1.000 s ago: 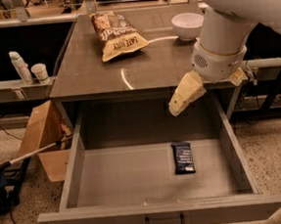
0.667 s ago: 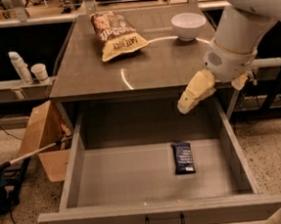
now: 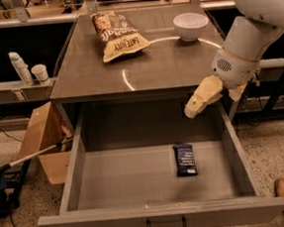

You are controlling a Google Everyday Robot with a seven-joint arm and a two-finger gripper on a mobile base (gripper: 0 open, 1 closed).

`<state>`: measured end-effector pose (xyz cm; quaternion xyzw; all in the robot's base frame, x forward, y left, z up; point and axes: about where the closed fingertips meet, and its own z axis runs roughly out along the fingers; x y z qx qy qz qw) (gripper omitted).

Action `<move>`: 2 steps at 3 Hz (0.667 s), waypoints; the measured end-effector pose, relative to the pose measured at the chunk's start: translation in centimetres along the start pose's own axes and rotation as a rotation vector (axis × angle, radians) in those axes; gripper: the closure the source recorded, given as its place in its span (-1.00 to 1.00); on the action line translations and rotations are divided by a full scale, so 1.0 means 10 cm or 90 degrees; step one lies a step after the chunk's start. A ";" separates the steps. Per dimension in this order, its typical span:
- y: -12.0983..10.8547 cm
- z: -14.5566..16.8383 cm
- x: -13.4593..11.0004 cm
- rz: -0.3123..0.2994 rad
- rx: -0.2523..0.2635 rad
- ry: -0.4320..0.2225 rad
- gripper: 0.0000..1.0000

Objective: Pick rxbar chocolate from top drawer and place on counter

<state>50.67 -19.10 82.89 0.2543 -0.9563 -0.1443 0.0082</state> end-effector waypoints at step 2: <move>0.04 0.25 0.11 0.037 0.014 0.012 -1.00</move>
Offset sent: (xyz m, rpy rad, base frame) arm -0.0316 0.0043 -0.0356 -0.1019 0.0291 -0.1082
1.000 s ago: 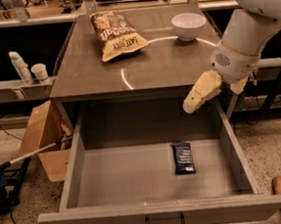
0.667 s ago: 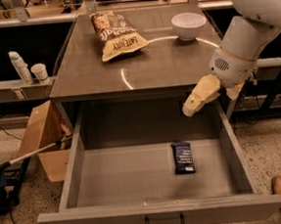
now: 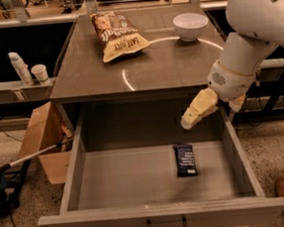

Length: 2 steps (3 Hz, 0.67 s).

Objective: Pick rxbar chocolate from top drawer and place on counter

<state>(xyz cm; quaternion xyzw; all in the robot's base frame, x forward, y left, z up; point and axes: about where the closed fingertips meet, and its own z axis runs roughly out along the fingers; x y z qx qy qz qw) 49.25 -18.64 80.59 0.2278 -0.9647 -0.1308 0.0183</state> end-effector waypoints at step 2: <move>0.08 0.29 0.06 0.021 0.050 0.017 -1.00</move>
Offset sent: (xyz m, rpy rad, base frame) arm -0.0189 0.0194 -0.0414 -0.1380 0.0038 -0.0335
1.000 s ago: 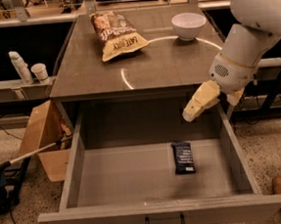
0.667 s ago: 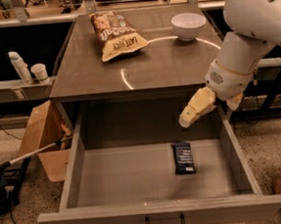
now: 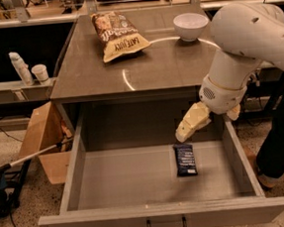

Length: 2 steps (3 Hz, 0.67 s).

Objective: Pick rxbar chocolate from top drawer and place on counter

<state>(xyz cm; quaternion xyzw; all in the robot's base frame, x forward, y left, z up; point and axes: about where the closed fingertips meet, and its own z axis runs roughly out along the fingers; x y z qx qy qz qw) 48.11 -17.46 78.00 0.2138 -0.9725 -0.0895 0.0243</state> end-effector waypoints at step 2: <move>0.08 0.21 -0.01 -0.006 0.022 0.027 -1.00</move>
Offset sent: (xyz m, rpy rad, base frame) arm -0.0064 0.0148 -0.0321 -0.0811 0.0536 0.0416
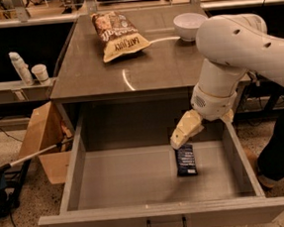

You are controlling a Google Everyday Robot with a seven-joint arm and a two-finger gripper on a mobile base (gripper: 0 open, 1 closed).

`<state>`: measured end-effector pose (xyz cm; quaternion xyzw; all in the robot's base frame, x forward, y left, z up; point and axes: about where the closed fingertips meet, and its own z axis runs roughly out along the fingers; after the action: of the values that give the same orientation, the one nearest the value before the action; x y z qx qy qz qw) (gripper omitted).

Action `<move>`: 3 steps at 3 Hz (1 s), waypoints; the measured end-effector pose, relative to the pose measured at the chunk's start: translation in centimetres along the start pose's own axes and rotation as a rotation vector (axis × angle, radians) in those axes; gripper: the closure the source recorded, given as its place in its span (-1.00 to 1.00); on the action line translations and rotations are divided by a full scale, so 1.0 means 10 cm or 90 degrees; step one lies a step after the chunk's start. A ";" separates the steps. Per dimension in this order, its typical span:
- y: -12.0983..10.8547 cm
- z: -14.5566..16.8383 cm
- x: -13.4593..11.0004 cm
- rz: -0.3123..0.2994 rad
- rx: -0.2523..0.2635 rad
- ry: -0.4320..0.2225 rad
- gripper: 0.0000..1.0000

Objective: Pick rxbar chocolate from top drawer and place on counter

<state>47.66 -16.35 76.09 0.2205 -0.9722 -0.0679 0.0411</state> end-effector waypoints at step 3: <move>0.06 0.72 -0.24 0.005 -0.094 0.095 -1.00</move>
Offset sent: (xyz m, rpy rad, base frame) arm 0.0161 0.0188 -0.0759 0.1121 0.1874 -0.0664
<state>48.78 -13.96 68.91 0.2173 -0.9596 -0.1230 0.1297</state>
